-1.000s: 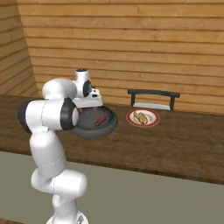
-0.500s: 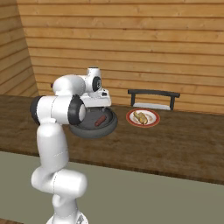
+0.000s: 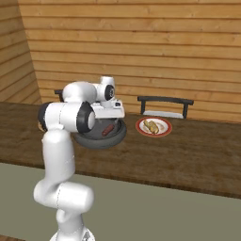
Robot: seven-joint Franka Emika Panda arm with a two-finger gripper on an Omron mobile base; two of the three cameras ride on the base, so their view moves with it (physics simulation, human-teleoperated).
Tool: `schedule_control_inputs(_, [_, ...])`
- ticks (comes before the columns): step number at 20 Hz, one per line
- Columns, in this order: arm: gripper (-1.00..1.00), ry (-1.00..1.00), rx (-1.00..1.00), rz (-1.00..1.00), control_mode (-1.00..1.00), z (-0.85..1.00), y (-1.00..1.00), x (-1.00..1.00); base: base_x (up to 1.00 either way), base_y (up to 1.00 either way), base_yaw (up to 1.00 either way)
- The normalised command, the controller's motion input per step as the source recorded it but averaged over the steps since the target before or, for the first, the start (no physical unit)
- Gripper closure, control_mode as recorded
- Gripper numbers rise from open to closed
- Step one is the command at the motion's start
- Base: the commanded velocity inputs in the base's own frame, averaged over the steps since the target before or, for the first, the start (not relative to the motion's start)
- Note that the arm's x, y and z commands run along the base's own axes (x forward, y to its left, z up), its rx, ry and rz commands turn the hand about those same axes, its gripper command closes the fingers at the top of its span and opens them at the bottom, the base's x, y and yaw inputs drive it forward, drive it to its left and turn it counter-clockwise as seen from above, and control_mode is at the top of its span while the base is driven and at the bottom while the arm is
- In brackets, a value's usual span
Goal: Place one bun and one sausage from the bowl on each plate.
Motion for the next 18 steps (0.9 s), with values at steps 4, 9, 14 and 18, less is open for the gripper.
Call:
schedule_control_inputs(4, [-1.00, 0.12, 0.00, 0.00, -1.00, -0.30, -0.15, -0.04, 0.00, 0.00, 0.00])
schedule_control_inputs(9, [-1.00, 0.13, 0.00, 0.02, -1.00, 0.00, -0.07, -0.34, 0.00, 0.00, 0.00])
schedule_control_inputs(14, [-1.00, 0.02, 0.00, 0.04, -1.00, 0.07, 0.00, -0.09, 0.00, 0.00, 0.00])
schedule_control_inputs(18, [-1.00, 0.00, 0.00, 0.06, -1.00, 0.27, 0.00, -0.16, 0.00, 0.00, 0.00])
